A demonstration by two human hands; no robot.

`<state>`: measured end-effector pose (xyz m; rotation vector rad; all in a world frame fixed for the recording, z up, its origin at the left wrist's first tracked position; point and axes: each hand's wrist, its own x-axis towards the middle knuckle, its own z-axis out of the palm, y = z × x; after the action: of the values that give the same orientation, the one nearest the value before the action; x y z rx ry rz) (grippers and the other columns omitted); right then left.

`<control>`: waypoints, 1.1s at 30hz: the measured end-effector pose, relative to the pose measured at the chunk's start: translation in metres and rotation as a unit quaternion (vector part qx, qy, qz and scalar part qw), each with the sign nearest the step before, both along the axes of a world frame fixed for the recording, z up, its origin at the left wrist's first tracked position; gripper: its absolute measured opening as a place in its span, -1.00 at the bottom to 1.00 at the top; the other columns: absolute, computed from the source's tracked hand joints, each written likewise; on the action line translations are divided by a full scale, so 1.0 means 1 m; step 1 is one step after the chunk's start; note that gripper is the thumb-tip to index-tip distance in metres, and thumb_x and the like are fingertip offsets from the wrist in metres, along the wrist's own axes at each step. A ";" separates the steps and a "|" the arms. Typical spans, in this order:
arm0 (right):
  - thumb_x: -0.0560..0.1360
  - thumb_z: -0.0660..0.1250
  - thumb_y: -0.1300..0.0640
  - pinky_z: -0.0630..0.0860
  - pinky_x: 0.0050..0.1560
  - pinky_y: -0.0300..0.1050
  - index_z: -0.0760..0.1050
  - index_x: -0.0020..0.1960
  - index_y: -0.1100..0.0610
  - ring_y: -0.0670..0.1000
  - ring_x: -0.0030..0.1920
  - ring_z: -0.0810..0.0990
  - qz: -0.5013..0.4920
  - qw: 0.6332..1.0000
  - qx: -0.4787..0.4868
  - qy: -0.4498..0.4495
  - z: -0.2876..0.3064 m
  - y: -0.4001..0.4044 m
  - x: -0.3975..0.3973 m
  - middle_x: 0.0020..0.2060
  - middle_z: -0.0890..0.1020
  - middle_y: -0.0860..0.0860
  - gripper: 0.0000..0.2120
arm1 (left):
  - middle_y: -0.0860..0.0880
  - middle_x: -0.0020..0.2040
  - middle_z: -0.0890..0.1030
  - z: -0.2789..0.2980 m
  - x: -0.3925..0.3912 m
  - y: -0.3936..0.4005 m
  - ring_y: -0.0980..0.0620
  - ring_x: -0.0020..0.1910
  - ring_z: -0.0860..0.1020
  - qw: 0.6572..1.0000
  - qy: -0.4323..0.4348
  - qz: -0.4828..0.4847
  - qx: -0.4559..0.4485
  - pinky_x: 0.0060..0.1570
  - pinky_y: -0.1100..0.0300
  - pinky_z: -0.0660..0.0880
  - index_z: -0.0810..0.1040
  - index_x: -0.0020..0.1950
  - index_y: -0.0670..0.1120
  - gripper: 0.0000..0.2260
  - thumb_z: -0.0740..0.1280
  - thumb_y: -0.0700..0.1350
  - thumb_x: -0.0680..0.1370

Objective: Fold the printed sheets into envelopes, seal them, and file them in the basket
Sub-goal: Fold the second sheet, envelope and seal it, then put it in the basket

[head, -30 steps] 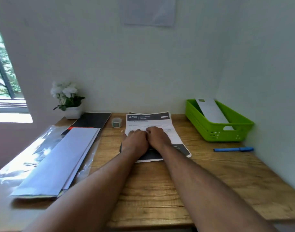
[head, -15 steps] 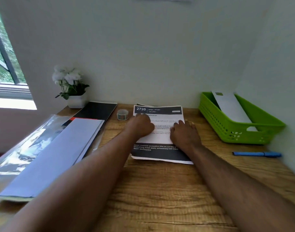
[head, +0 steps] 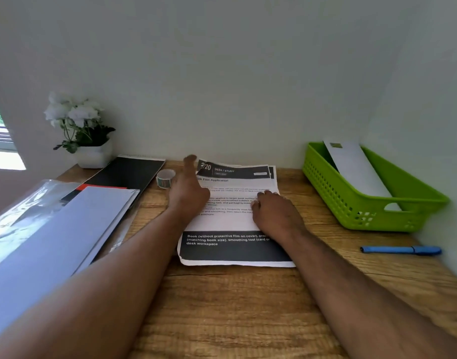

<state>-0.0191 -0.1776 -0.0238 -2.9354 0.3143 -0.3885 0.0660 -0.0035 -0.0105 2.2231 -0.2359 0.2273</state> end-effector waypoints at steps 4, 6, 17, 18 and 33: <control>0.61 0.08 0.00 0.39 0.16 0.00 0.50 0.16 0.18 0.15 0.12 0.53 -0.002 1.000 -0.017 -0.011 0.008 0.003 -0.007 0.11 0.58 0.12 -0.66 | -0.16 0.22 0.53 -0.004 0.002 0.005 -0.19 0.18 0.52 0.998 0.000 -0.004 -0.060 0.18 -0.15 0.48 0.05 0.51 0.14 -0.22 0.29 -0.33 0.41; 0.59 0.14 -0.03 0.41 0.11 -0.03 0.51 0.15 0.15 0.15 0.10 0.55 -0.007 0.999 -0.039 -0.032 0.014 0.004 -0.011 0.08 0.61 0.12 -0.69 | -0.17 0.24 0.49 -0.003 -0.001 0.005 -0.20 0.21 0.48 0.999 -0.039 -0.003 -0.011 0.20 -0.03 0.45 0.40 0.39 0.03 -0.43 0.26 -0.36 0.42; 0.58 0.20 -0.01 0.18 0.40 0.06 0.26 0.47 -0.02 0.08 0.46 0.22 0.079 0.993 -0.068 -0.048 0.012 0.006 -0.006 0.45 0.31 0.02 -0.53 | 0.00 -0.01 0.67 0.009 -0.025 -0.001 -0.08 0.09 0.57 0.973 -0.076 -0.031 0.214 0.51 -0.13 -0.15 0.65 -0.08 0.01 -0.77 0.19 -0.06 0.47; 0.61 0.14 -0.03 0.14 0.45 0.09 0.22 0.49 -0.02 0.06 0.49 0.17 0.096 0.994 -0.057 -0.012 0.010 0.005 -0.004 0.49 0.27 0.01 -0.54 | -0.01 -0.06 0.67 0.010 -0.026 -0.002 -0.09 0.06 0.58 0.969 -0.082 -0.023 0.234 0.50 -0.16 -0.24 0.64 -0.10 -0.01 -0.74 0.16 -0.02 0.47; 0.66 -0.03 0.06 -0.02 0.48 0.21 0.22 0.47 0.01 0.05 0.49 0.21 0.101 0.992 0.022 0.071 0.015 0.019 0.001 0.43 0.37 0.01 -0.62 | 0.05 0.60 0.06 -0.005 -0.028 -0.025 -0.06 0.58 0.01 0.912 -0.021 -0.200 0.356 0.48 -0.27 -0.14 0.03 0.59 -0.01 -0.51 -0.10 0.09 0.67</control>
<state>-0.0186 -0.1587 -0.0089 -2.9204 0.0407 -0.1432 0.0376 -0.0290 -0.0158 2.8110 -0.9093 -0.0550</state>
